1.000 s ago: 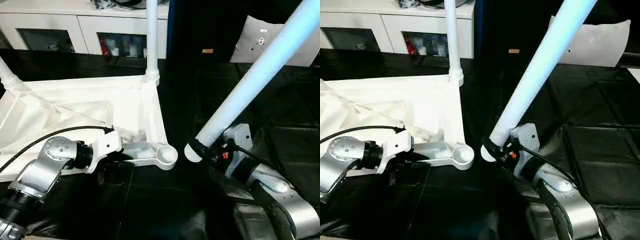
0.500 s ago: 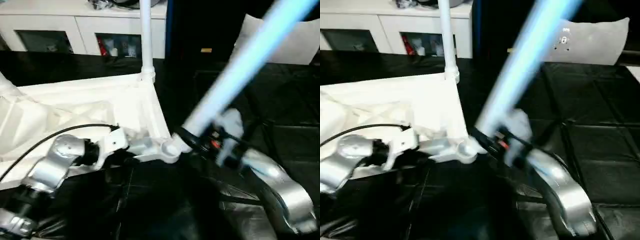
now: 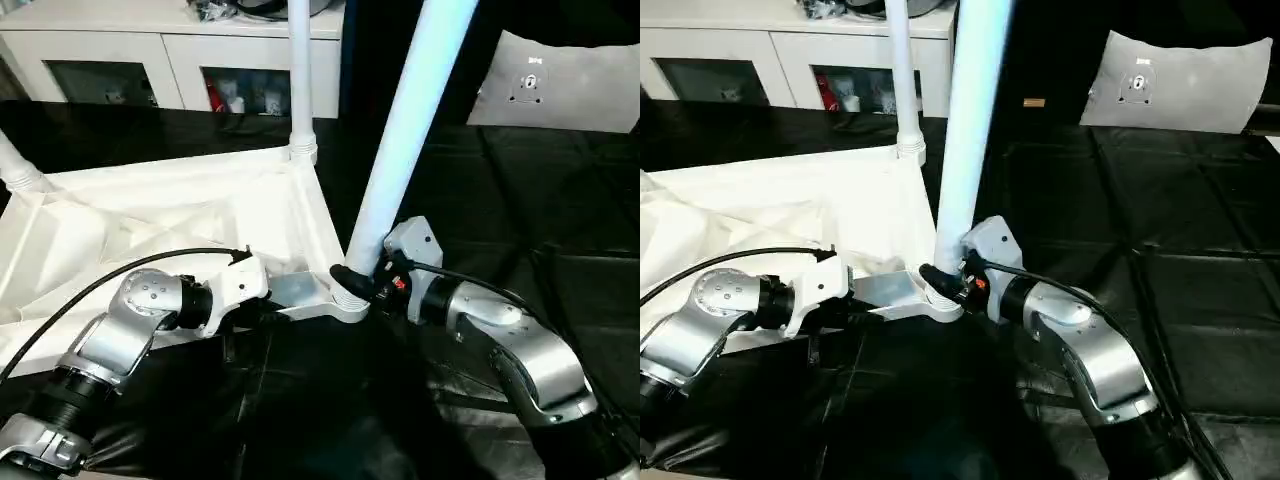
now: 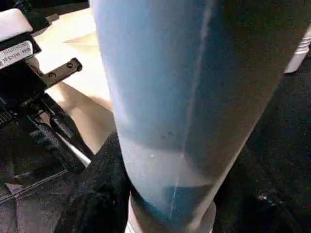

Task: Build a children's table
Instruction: Insert table leg to table base

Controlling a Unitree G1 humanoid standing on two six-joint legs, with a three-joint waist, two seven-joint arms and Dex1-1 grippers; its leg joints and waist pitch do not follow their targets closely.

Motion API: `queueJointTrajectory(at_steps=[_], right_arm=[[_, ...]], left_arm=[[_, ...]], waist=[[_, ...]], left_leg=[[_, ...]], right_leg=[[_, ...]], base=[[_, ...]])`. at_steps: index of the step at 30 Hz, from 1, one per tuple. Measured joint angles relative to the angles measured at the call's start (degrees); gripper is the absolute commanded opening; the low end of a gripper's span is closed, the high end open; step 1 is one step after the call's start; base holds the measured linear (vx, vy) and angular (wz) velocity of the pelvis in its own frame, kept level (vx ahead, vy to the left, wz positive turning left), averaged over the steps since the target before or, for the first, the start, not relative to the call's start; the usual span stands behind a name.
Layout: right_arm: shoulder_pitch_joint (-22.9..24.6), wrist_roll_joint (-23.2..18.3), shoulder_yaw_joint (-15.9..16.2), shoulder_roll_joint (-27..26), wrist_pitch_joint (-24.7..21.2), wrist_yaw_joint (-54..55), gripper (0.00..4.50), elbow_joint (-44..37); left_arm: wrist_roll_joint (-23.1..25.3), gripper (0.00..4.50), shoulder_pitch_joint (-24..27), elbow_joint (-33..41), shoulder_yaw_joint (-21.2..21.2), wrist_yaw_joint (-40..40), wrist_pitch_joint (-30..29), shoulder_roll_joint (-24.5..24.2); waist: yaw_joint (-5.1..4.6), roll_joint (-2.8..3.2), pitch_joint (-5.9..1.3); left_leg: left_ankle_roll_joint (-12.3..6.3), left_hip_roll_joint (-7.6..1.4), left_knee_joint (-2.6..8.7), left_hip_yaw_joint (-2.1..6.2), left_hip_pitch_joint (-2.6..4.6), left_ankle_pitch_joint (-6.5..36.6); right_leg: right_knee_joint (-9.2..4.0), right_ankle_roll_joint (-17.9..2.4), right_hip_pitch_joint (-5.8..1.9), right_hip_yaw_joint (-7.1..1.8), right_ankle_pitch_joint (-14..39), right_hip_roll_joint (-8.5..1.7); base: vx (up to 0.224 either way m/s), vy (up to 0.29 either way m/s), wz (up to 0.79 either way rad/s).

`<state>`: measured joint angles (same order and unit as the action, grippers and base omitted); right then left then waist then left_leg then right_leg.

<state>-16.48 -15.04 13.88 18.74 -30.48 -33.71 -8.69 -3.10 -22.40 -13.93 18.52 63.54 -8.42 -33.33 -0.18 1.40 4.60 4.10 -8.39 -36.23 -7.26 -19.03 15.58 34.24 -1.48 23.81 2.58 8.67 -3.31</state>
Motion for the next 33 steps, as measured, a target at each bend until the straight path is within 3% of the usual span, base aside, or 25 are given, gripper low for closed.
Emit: queueJointTrajectory(at_steps=[4,5,12,14,16,20,33], right_arm=[[-0.01,0.0,-0.02,0.03,0.18,-0.33,1.89,0.13],[0.0,0.0,-0.02,0.03,0.21,-0.38,1.89,0.14],[0.52,0.03,-0.05,0.13,0.67,-0.39,1.89,0.17],[0.68,0.03,-0.05,0.13,0.75,-0.4,1.89,0.06],[0.75,0.04,-0.09,0.13,0.76,-0.41,1.89,0.04],[0.83,0.06,-0.1,0.13,0.82,-0.42,1.89,0.04],[0.99,-0.1,0.14,1.25,1.83,-3.33,1.89,0.3]], left_arm=[[0.01,0.0,0.05,-0.01,-0.18,-0.04,-0.16,0.74],[0.0,0.45,0.05,0.04,-0.32,-0.01,-0.7,0.9],[-1.97,0.93,0.3,0.04,-1.52,-0.69,-0.7,2.84],[-1.74,0.54,0.3,-0.4,-1.48,-0.55,-0.47,2.59],[-1.27,0.57,0.3,-0.64,-1.36,-0.56,-0.33,2.25],[-0.21,0.1,0.3,-0.65,-1.11,-0.29,0.28,1.72],[0.49,0.0,-0.43,-1.57,-0.19,1.72,2.86,1.35]], waist=[[0.02,0.04,-0.03],[0.03,0.07,-0.04],[0.32,-0.28,-0.19],[0.32,-0.28,-0.19],[0.33,-0.28,-0.19],[0.33,-0.29,-0.21],[0.36,-0.4,-0.34]], left_leg=[[0.0,-0.02,0.01,-0.01,0.0,0.0],[0.0,-0.02,0.0,-0.03,0.0,0.0],[0.02,-0.15,0.0,-0.11,-0.01,0.0],[0.02,-0.17,0.01,-0.11,-0.01,0.0],[0.02,-0.17,0.01,-0.12,-0.01,0.0],[0.02,-0.17,0.01,-0.13,0.0,0.0],[0.01,-0.19,0.02,-0.18,0.0,0.02]], right_leg=[[0.0,0.0,0.0,0.01,0.0,0.0],[0.0,0.0,0.0,0.0,0.0,0.0],[-0.03,0.01,-0.01,0.05,0.01,0.02],[-0.04,0.02,-0.01,0.06,0.01,0.02],[-0.05,0.02,-0.01,0.06,0.01,0.03],[-0.06,0.02,-0.03,0.06,0.01,0.03],[-0.08,0.03,-0.04,0.05,0.03,0.02]], base=[[0.0,0.0,0.0],[0.0,0.0,0.0],[0.0,0.0,0.0],[0.0,0.0,0.0],[0.0,0.0,0.0],[0.0,0.0,0.0],[0.0,0.0,0.0]])
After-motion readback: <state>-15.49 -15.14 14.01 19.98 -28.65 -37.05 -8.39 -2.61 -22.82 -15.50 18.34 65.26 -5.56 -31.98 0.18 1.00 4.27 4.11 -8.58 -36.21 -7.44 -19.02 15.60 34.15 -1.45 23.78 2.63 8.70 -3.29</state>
